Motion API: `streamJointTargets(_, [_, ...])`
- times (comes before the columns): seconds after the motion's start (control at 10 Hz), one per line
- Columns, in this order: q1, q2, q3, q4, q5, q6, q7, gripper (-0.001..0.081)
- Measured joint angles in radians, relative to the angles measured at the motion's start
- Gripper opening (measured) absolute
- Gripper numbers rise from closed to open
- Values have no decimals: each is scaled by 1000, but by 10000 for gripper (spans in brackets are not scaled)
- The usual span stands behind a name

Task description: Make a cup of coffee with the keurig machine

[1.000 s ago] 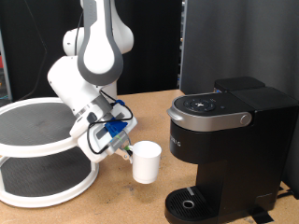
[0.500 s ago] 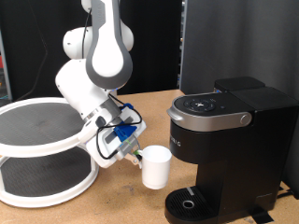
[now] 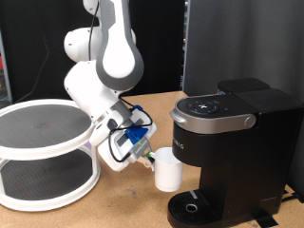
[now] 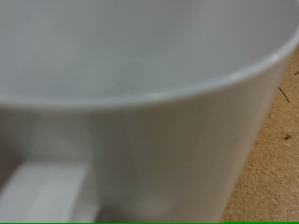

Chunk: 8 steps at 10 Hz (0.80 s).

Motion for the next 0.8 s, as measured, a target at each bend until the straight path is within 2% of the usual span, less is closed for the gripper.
streamJointTargets(0.8, [12,3,101,19,151,30,-46,66])
